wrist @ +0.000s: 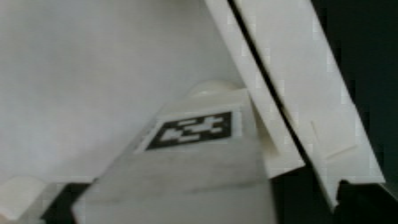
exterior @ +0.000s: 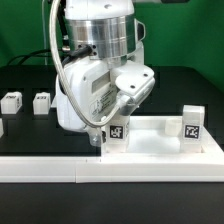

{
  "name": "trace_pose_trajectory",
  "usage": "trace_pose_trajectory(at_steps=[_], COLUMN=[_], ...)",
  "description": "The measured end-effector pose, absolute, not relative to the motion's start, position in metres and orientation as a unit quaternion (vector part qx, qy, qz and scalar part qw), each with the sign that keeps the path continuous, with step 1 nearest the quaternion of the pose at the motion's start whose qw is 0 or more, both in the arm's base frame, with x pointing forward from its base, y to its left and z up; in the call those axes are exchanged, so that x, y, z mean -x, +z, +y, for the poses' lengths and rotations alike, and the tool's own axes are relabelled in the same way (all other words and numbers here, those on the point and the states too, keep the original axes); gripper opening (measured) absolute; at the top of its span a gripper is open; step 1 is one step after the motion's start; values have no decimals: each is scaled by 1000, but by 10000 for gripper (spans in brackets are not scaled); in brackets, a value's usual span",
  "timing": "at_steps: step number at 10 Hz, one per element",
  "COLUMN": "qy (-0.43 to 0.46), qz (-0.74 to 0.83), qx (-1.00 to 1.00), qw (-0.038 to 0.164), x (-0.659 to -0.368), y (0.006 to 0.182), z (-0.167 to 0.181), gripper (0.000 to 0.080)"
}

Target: Assemble square table

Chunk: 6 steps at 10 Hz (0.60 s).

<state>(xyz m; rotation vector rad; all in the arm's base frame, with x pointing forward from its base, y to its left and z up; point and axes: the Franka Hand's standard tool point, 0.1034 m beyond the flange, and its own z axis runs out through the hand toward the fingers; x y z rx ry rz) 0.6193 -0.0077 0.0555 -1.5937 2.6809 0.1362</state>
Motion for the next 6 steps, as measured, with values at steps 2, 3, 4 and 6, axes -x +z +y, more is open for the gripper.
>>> trace_pose_trajectory(at_steps=[2,3,4,6], qy=[44,44,44,44], qz=[859,859,859,859], qx=[511,511,511,511], qw=[10,10,10,10], x=[-619,-619,-619,-619], y=[55,55,55,55], z=[-8,-8,-8,-8], gripper=[649,649,649,649])
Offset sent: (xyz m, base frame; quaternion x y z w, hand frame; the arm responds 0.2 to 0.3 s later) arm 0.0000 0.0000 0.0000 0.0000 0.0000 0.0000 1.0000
